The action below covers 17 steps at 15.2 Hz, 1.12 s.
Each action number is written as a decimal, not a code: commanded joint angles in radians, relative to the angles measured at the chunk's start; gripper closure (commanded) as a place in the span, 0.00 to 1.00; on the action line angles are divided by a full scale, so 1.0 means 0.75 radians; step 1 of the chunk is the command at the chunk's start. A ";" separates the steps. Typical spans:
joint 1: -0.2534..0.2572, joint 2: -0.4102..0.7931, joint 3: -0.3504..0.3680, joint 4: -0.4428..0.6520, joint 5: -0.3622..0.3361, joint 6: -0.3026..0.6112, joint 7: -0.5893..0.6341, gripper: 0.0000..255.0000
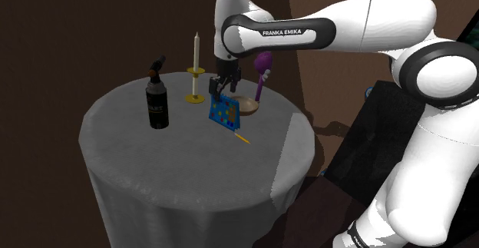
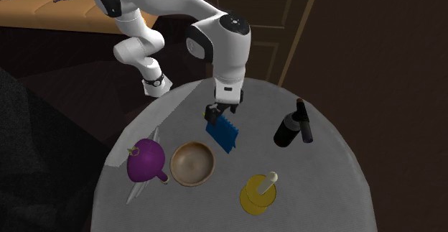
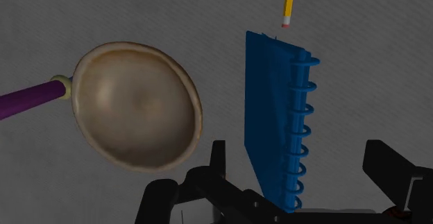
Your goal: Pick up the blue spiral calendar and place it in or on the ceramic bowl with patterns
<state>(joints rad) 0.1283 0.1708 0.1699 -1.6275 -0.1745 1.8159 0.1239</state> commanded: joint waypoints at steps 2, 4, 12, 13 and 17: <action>-0.003 0.004 -0.002 -0.048 -0.003 0.053 0.004 0.00; -0.005 0.007 -0.004 -0.072 -0.005 0.080 0.005 0.00; -0.005 0.007 -0.004 -0.072 -0.005 0.079 0.005 1.00; -0.005 0.007 -0.004 -0.072 -0.005 0.079 0.005 1.00; -0.005 0.008 -0.004 -0.071 -0.005 0.079 0.006 1.00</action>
<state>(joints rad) 0.1240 0.1749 0.1662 -1.6804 -0.1792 1.8746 0.1283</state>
